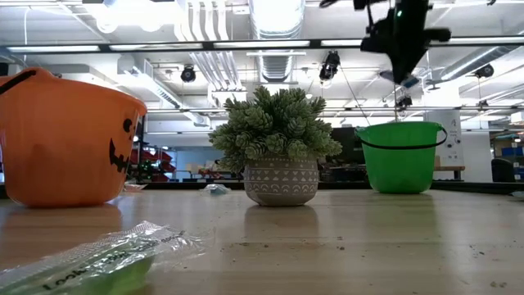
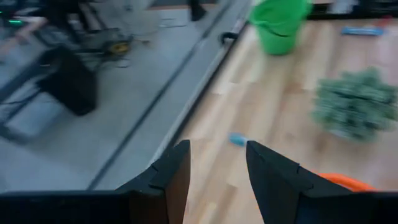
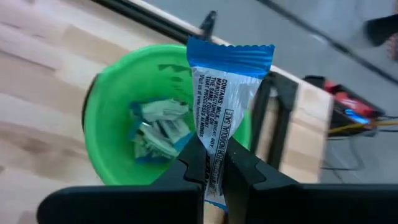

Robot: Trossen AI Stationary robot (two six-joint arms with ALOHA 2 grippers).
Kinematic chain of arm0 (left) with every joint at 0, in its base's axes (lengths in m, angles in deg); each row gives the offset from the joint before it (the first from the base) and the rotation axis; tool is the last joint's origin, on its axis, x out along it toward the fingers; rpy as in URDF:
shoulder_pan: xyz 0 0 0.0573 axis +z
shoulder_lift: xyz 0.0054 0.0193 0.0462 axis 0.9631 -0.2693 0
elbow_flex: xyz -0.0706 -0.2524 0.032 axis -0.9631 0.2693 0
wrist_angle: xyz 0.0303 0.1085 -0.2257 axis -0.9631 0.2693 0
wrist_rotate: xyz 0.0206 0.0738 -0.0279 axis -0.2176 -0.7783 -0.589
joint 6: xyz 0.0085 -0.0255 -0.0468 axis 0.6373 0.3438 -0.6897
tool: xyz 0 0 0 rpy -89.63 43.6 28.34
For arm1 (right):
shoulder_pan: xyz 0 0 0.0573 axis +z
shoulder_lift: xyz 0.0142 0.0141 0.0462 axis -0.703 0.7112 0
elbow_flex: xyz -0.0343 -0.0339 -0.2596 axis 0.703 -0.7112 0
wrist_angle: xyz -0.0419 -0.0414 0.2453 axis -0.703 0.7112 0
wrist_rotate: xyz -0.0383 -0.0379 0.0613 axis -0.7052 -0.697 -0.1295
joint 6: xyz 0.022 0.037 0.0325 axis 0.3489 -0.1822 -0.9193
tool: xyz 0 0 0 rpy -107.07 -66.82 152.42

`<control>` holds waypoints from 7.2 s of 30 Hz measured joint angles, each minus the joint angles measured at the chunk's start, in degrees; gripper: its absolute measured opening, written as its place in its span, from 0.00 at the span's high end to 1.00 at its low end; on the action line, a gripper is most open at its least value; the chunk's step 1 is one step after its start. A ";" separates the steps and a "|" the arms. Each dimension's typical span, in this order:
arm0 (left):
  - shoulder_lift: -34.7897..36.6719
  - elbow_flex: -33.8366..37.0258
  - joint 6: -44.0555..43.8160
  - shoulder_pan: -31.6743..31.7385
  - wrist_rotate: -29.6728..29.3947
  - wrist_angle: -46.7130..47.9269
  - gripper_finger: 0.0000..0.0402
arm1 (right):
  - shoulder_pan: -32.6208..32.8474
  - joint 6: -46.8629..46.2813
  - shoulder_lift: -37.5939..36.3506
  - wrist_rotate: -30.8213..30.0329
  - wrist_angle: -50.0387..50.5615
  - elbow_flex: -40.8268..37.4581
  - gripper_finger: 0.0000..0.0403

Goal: Sort candy
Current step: Put the white chocolate into the green bucket, then put the orange gummy into the white bucket

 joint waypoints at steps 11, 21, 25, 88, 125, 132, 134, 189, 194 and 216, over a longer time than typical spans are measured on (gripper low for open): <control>1.76 0.00 3.20 7.13 -8.92 -0.36 0.65 | -10.50 10.41 0.12 5.90 -11.14 -8.91 0.94; 0.49 0.07 0.90 7.20 -10.27 -0.24 0.65 | -10.86 13.24 0.11 9.30 -15.94 -13.71 0.86; 0.34 0.09 -0.02 7.47 -12.73 -0.26 0.65 | -10.99 13.50 0.11 10.36 -17.49 -14.28 0.81; -31.28 5.56 50.60 85.40 49.15 -10.25 0.65 | -11.08 21.99 0.09 11.75 -19.80 -5.41 0.70; -43.10 19.28 47.97 89.01 50.35 -25.00 0.56 | -8.17 15.86 0.09 16.35 -20.30 -5.45 0.70; -42.98 19.36 43.81 89.01 50.33 -24.74 0.56 | -8.04 15.38 0.09 16.35 -20.33 -5.46 0.70; -42.98 19.94 41.85 89.01 50.35 -24.74 0.56 | -8.04 15.34 0.09 16.35 -20.35 -5.45 0.70; -48.79 21.53 30.12 88.75 51.71 -36.39 0.56 | -6.56 12.36 0.09 19.43 -20.54 -5.45 0.70; -48.79 21.55 29.03 88.75 51.71 -35.80 0.56 | -6.56 11.62 0.09 19.47 -20.54 -5.45 0.70; -49.38 21.75 25.58 87.71 48.63 -35.91 0.56 | -4.75 11.80 0.09 19.47 -20.52 -5.45 0.70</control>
